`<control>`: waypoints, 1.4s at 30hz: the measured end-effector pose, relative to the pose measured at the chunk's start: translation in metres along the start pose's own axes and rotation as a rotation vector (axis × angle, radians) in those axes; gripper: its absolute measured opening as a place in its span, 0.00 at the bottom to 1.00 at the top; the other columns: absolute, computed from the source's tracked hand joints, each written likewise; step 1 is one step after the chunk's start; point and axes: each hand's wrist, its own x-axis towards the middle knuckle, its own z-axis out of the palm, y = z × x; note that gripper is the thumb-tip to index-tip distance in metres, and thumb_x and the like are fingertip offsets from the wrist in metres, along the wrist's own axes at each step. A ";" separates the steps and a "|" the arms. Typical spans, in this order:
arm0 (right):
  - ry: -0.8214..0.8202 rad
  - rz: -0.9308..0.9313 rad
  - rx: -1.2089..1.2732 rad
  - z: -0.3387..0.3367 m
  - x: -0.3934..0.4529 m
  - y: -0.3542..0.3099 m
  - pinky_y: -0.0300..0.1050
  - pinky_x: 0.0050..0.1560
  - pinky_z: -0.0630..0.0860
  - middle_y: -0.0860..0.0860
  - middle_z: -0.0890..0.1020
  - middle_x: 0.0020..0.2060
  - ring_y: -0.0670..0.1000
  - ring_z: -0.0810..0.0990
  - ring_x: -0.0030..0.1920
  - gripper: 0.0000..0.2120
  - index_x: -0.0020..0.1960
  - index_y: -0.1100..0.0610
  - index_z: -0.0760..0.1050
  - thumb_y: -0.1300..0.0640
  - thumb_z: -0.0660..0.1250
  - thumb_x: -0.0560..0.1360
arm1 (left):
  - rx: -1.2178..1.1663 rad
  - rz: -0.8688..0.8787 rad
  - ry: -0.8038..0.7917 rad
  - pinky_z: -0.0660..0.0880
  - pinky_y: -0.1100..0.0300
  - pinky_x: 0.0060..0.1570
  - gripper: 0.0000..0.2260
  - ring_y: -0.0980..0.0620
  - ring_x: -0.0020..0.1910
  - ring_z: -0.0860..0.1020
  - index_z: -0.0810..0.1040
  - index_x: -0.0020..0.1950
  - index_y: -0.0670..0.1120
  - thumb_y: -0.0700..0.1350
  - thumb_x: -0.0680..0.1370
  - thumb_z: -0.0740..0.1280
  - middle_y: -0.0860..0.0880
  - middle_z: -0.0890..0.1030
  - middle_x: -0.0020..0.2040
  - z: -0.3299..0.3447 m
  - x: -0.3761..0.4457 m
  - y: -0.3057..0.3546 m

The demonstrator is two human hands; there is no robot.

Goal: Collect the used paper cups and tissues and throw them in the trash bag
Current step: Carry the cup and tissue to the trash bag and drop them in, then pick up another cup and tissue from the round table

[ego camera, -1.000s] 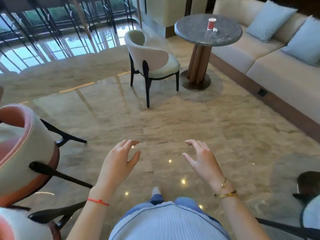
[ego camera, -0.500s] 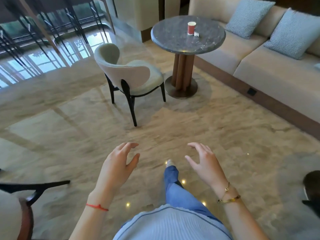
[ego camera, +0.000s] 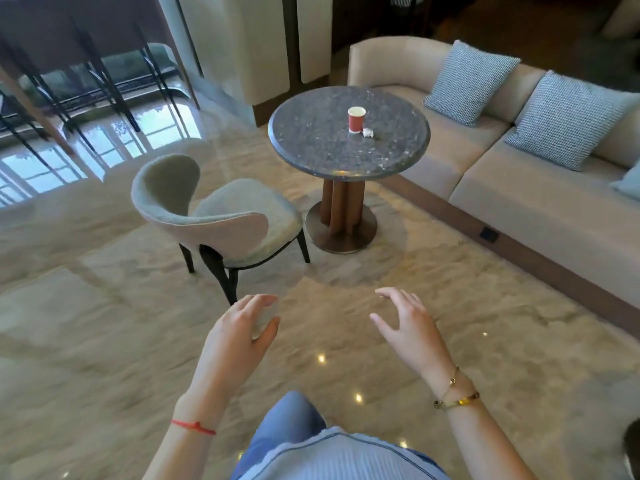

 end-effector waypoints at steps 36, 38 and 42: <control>0.069 0.206 -0.019 -0.011 0.641 0.153 0.44 0.60 0.70 0.51 0.77 0.59 0.52 0.73 0.61 0.19 0.65 0.54 0.71 0.54 0.68 0.75 | -0.090 0.147 -0.106 0.76 0.54 0.52 0.22 0.53 0.56 0.78 0.69 0.70 0.50 0.47 0.77 0.69 0.52 0.78 0.61 0.092 0.714 0.012; 0.026 0.198 -0.020 -0.009 0.678 0.170 0.43 0.62 0.68 0.51 0.76 0.62 0.52 0.71 0.63 0.21 0.67 0.54 0.70 0.54 0.67 0.75 | -0.099 0.123 -0.111 0.76 0.52 0.55 0.24 0.52 0.60 0.76 0.67 0.71 0.49 0.47 0.77 0.69 0.51 0.76 0.63 0.107 0.750 0.021; -0.058 0.184 -0.045 -0.003 0.748 0.199 0.45 0.66 0.66 0.53 0.74 0.65 0.54 0.69 0.65 0.22 0.69 0.55 0.69 0.54 0.66 0.76 | -0.075 0.075 -0.154 0.74 0.52 0.61 0.29 0.50 0.66 0.73 0.63 0.74 0.49 0.49 0.76 0.70 0.49 0.72 0.68 0.137 0.814 0.039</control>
